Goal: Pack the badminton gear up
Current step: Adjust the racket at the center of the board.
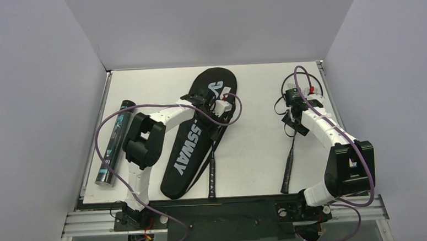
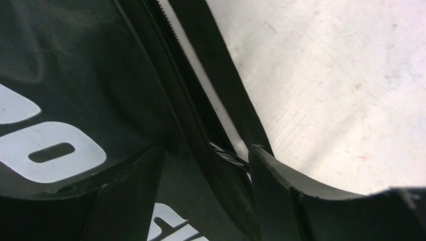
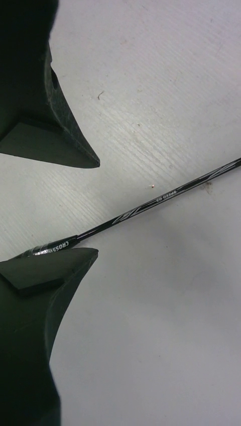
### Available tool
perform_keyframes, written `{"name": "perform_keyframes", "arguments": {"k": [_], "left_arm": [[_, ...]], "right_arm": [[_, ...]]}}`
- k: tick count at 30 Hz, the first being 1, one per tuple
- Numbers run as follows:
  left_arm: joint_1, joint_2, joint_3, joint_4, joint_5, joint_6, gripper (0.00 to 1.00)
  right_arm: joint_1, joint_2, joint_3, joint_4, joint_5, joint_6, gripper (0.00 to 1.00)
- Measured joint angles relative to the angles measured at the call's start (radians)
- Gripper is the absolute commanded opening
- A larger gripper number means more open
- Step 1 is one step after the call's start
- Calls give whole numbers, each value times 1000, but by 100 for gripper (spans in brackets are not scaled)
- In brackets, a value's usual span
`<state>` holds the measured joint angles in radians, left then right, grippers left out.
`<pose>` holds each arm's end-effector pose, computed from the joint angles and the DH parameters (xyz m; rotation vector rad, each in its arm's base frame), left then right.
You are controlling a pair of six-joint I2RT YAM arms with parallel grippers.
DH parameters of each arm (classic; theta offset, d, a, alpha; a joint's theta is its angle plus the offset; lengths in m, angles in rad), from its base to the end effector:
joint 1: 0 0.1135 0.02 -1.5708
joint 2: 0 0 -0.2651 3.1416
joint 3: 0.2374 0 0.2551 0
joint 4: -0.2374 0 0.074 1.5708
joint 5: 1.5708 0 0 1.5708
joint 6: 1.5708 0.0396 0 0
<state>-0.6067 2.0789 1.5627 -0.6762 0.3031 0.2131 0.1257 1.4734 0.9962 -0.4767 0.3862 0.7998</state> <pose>0.3511 -0.2580 0.1710 1.1842 2.5211 -0.5213 0.3055 0.0236 0.2265 0.9443 2.2379 -0.0794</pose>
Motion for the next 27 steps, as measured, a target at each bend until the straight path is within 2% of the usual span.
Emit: {"name": "perform_keyframes", "arguments": {"k": [3,5,8,15,27], "left_arm": [[2,27,15,7,-13,-1,62],[2,27,15,14,-23,0,52],[4,27,14,28,-32,-2,31],[6,-6,-8,56,-26,-11,2],[21,-75,-30,51,4,-50,0]], "right_arm": [[-9,0,-8,-2,4,-6,55],[-14,0,-10,0,8,-10,55],[-16,0,-15,2,11,-17,54],[-16,8,-39,18,10,-20,53],[-44,116,-41,55,17,-39,48]]}}
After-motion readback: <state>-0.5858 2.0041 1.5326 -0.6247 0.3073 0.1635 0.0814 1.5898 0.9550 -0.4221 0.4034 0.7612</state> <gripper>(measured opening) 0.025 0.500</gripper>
